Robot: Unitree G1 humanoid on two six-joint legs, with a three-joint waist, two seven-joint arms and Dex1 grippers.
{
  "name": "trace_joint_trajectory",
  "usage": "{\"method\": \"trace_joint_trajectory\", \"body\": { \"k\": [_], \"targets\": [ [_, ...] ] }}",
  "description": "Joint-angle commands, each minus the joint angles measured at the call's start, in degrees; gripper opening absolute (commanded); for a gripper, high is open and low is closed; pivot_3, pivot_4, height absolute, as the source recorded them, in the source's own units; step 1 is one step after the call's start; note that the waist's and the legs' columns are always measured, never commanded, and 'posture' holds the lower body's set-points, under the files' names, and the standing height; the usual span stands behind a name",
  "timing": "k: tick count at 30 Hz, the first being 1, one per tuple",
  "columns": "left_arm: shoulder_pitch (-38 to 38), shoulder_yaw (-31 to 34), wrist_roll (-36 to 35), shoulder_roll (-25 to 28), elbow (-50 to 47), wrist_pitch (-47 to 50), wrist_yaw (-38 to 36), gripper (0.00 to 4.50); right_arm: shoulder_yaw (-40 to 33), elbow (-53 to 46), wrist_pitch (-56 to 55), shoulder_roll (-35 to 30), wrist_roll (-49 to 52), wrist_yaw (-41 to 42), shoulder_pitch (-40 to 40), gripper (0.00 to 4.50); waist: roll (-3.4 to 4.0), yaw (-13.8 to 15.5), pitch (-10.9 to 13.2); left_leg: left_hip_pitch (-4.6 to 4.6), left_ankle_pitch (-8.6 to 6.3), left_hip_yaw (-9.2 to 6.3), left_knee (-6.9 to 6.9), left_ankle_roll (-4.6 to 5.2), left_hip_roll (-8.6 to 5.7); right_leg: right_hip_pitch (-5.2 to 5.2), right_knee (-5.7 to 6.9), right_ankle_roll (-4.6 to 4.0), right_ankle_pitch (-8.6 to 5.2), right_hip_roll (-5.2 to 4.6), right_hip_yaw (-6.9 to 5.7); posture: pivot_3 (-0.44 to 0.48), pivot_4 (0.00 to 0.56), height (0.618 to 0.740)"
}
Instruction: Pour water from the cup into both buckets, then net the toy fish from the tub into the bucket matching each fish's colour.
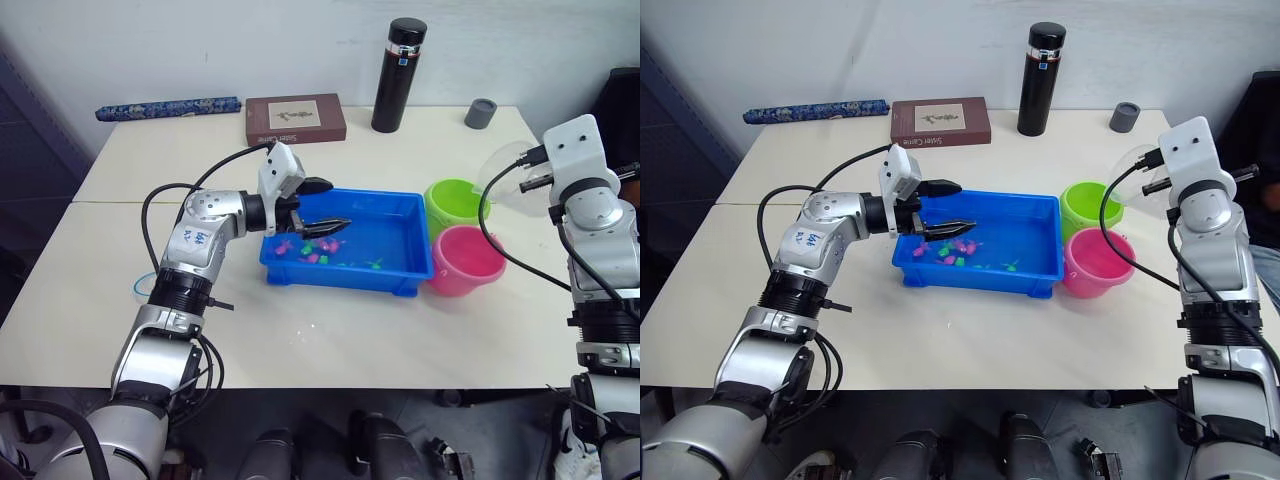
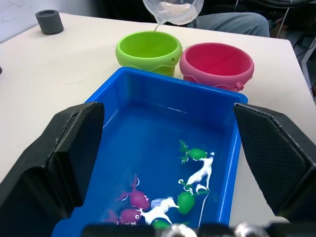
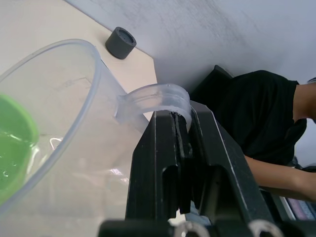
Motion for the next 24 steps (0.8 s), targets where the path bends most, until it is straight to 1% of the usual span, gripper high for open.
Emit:
{"method": "trace_joint_trajectory", "body": {
  "k": [1, 13, 24],
  "targets": [
    [0.1, 0.8, 0.0, 0.2, -2.6, -0.3, 0.5, 4.50, 1.1, -1.4, -1.3, -1.7, -3.3, -0.8, -2.5, 0.04, 0.00, -0.1, 0.0, 0.00, 0.00, 0.00, 0.00, 0.00, 0.00, 0.00, 0.00, 0.00, 0.00, 0.00, 0.00, 0.000, 0.150, 0.740],
    [1.6, 0.9, -0.1, 0.4, -4.6, 0.4, 1.3, 4.50, 5.2, 1.0, -2.1, -0.6, -9.4, -3.3, -4.6, 0.04, 0.00, -0.1, 0.0, -0.01, 0.01, 0.00, 0.00, -0.02, 0.00, -0.02, 0.00, 0.00, 0.00, -0.01, 0.00, 0.000, 0.150, 0.740],
    [2.6, 0.9, -0.1, 0.8, -6.1, 1.2, 1.8, 4.50, 8.9, 4.3, -5.6, -1.2, -15.1, -5.3, -5.7, 0.04, 0.00, -0.1, 0.0, -0.01, 0.02, 0.00, -0.01, -0.05, 0.00, -0.02, 0.00, 0.00, 0.00, 0.01, -0.01, 0.000, 0.150, 0.740]
  ]
}}
